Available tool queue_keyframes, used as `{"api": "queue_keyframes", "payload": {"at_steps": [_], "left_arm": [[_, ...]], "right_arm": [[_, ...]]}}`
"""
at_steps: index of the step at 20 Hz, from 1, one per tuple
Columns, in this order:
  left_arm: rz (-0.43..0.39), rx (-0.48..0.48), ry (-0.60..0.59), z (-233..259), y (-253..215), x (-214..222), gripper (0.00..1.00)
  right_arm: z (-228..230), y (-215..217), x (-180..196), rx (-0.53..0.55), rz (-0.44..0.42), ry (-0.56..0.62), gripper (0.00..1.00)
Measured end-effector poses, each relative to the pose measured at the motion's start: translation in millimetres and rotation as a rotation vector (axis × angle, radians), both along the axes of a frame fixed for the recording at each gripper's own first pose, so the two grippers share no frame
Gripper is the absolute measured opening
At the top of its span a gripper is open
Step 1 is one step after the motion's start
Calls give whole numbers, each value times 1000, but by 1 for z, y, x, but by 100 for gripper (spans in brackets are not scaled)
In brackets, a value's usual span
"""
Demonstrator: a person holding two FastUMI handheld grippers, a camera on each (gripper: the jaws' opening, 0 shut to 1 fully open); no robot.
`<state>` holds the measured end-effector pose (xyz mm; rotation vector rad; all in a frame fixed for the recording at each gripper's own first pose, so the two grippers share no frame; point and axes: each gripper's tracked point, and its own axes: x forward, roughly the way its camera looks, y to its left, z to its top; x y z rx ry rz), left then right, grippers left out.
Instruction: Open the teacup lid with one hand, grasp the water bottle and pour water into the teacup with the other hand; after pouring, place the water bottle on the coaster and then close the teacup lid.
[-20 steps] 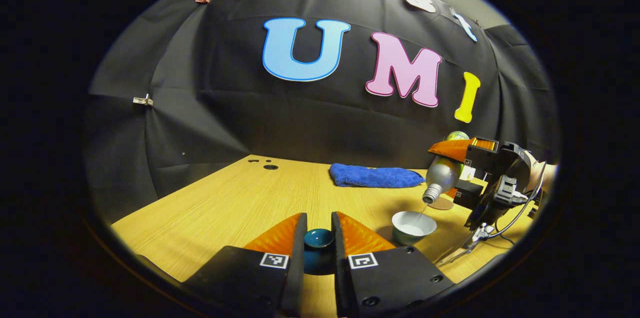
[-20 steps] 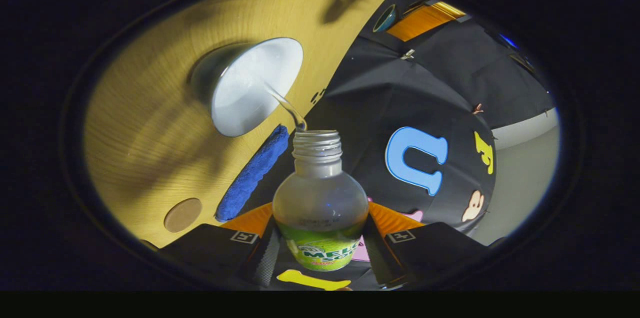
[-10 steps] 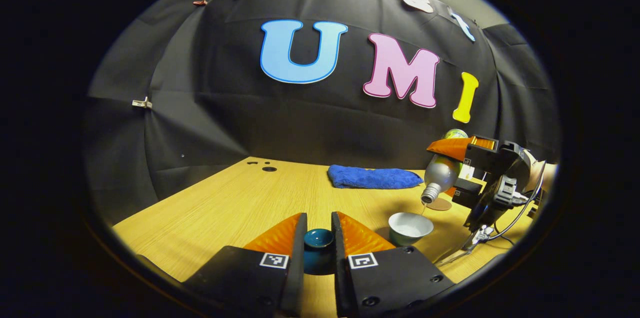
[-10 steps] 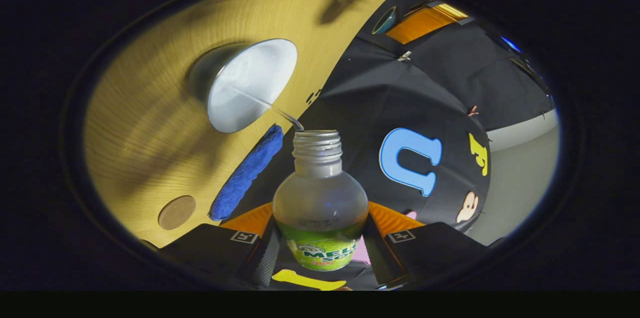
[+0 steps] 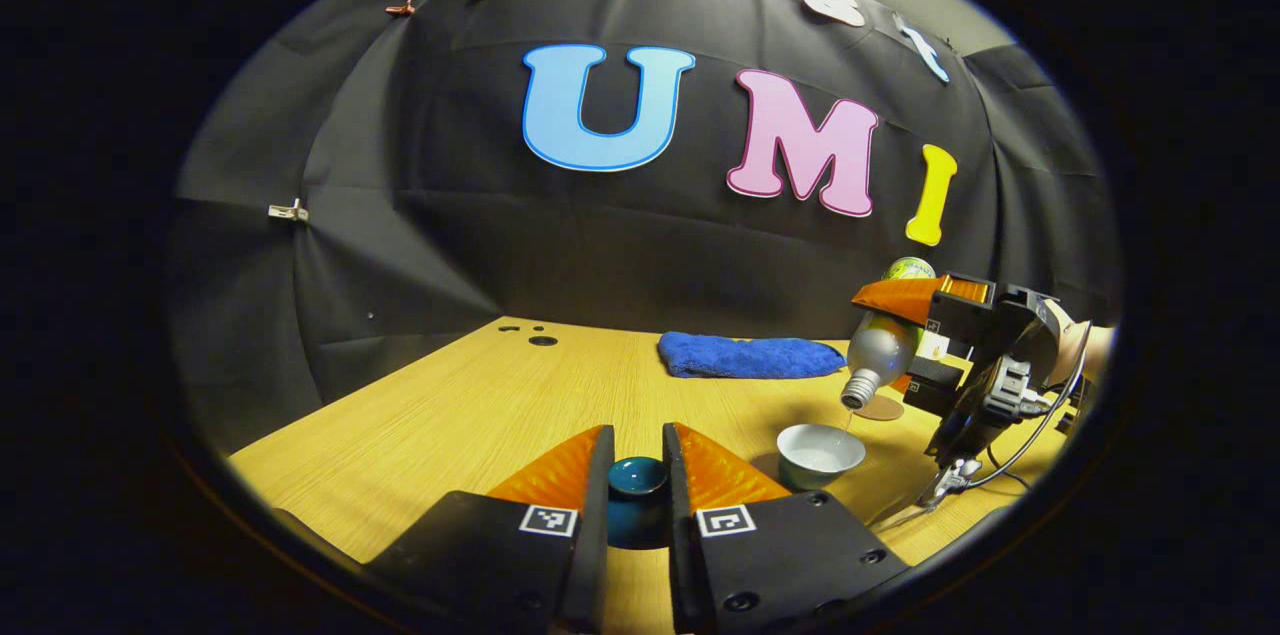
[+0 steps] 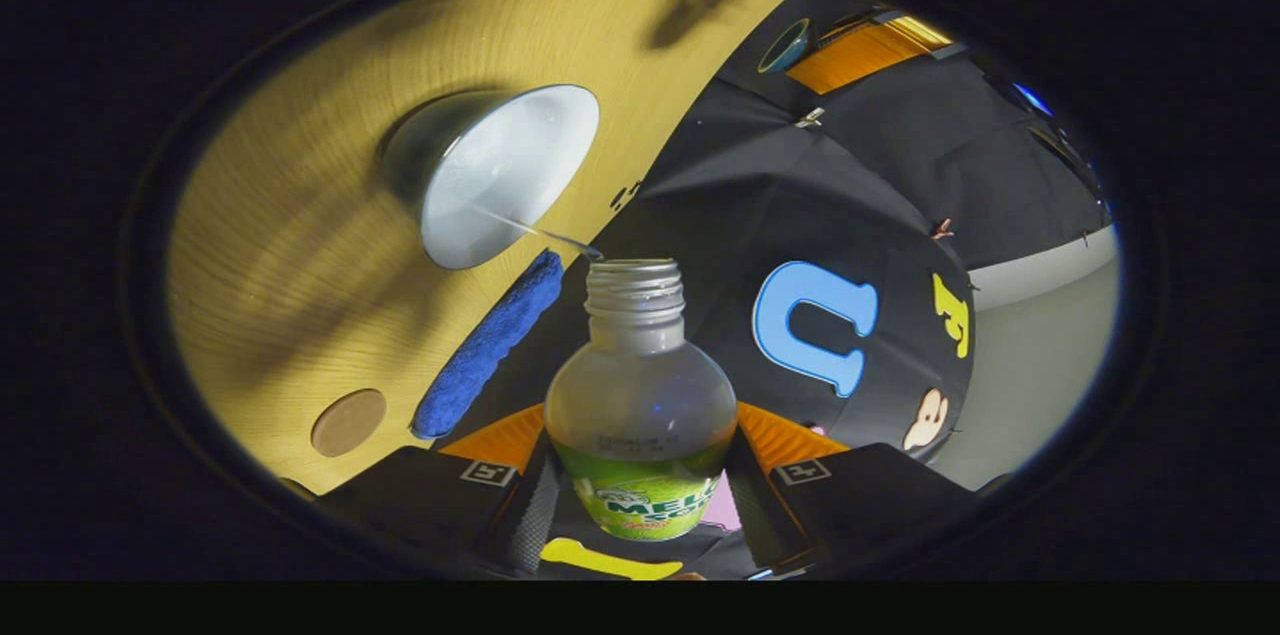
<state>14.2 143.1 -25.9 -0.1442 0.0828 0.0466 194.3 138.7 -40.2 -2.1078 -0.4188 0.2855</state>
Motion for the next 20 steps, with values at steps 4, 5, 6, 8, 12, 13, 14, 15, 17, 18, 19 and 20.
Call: {"api": "queue_keyframes", "payload": {"at_steps": [4,5,6,8,12,13,14,15,17,18,19,20], "left_arm": [[2,5,-3,4,-1,-2,29],[0,3,-4,3,-2,-2,29],[-2,1,-5,4,-3,-2,29],[-2,2,-7,6,-4,-3,29],[7,11,-7,7,-3,-4,29],[9,12,-6,7,-3,-4,29],[8,11,-6,8,-4,-4,29],[6,10,-5,8,-6,-4,29],[4,10,-5,9,-8,-6,29],[5,13,-6,10,-8,-6,31],[7,15,-7,11,-8,-7,29],[11,18,-7,12,-7,-7,29]], "right_arm": [[0,1,-1,2,5,-2,78],[-1,1,-1,5,6,0,74],[-2,1,-1,6,7,5,78],[-2,1,-2,9,8,9,78],[-2,5,-3,2,29,0,78],[-2,5,-3,0,38,-4,78],[-2,5,-3,3,42,-1,78],[-4,5,-3,7,41,4,78],[-4,5,-4,20,37,10,78],[-3,4,-4,29,34,10,78],[-4,3,-3,43,27,12,78],[-6,0,-3,64,14,27,78]]}}
